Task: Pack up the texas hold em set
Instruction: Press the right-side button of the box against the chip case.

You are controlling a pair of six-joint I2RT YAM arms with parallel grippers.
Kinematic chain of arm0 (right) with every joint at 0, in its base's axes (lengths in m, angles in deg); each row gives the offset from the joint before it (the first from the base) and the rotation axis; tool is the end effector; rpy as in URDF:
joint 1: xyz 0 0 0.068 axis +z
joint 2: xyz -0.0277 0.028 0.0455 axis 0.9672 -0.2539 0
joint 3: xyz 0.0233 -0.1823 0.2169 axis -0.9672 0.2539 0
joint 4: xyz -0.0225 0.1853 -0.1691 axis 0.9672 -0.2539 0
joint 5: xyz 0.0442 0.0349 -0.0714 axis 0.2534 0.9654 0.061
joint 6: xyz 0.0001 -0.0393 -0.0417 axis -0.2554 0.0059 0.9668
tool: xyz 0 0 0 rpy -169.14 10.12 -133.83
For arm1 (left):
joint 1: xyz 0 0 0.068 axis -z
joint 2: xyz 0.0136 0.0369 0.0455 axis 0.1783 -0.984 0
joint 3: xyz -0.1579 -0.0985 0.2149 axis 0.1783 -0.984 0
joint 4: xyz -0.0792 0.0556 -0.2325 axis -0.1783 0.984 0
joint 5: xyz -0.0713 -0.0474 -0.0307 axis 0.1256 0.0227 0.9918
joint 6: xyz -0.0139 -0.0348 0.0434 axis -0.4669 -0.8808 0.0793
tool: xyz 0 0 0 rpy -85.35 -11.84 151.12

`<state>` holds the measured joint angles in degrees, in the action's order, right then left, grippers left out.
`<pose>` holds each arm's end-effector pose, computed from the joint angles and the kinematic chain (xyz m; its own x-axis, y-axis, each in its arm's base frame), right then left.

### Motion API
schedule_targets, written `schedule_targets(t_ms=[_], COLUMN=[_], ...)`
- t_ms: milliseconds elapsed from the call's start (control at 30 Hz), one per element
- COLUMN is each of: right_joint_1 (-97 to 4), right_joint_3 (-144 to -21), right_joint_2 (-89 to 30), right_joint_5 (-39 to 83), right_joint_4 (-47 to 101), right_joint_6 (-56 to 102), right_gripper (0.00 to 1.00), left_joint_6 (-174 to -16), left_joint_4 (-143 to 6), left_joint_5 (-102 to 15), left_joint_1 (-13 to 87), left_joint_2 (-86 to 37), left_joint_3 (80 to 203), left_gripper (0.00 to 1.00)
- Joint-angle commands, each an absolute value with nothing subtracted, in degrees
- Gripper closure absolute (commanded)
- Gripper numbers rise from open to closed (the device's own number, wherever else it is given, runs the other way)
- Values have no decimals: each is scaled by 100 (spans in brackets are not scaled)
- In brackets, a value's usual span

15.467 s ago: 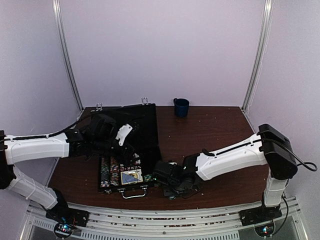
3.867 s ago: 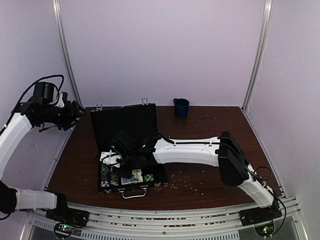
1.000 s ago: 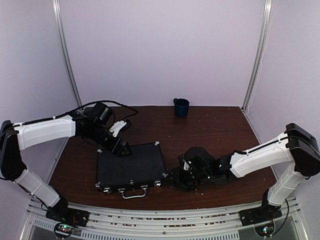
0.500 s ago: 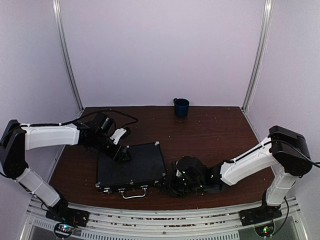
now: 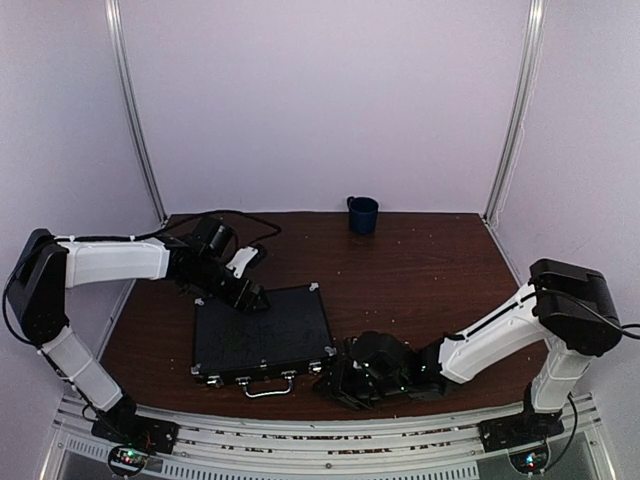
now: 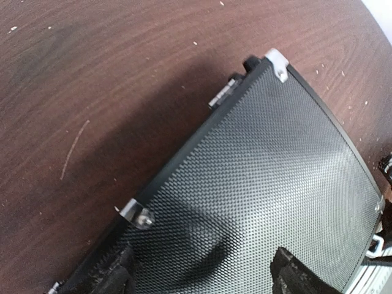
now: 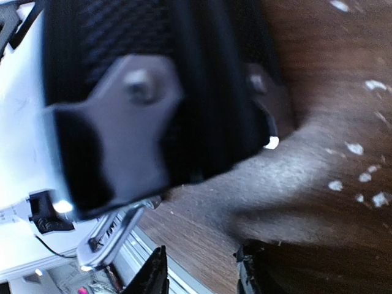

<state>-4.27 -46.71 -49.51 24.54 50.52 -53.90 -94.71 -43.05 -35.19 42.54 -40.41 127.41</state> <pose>0.1000 0.3128 0.1352 -0.9922 0.1224 0.0220 0.0927 0.6100 0.7870 0.2622 -0.1790 0.2141 -0.8192 0.3040 -0.4863 0.4960 0.8012 -0.3347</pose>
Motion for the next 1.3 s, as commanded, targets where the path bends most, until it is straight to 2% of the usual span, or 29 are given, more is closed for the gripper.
schedule_targets(t_ms=[0,200,500,667,833,967,1267], right_joint_1=[-389,-419,-682,-747,-687,-569,-474], right_joint_3=[-4345,-4016,-4220,-4369,-4622,-4806,-4751], right_joint_2=[-4572,-4094,-4351,-4592,-4744,-4842,-5025], right_joint_5=[2000,1619,1577,1772,2033,2129,2169], right_joint_4=[4964,5626,6397,6144,5633,5178,4967], right_joint_6=[-5259,-5803,-5929,-6060,-5825,-5614,-5801], right_gripper=[56,50,47,53,68,75,82], left_joint_6=[-9509,-9281,-9130,-9117,-9139,-9207,-9260], left_joint_4=[-4574,-4613,-4622,-4652,-4664,-4738,-4787], left_joint_5=[-3032,-2491,-2426,-2409,-2469,-2463,-2456], left_joint_1=[4026,3829,3701,3693,3690,3612,3475], left_joint_2=[-4212,-4523,-4698,-4725,-4720,-4746,-4708], left_joint_3=[12892,12939,12792,12723,12663,12566,12449], left_gripper=[21,21,21,21,21,21,21])
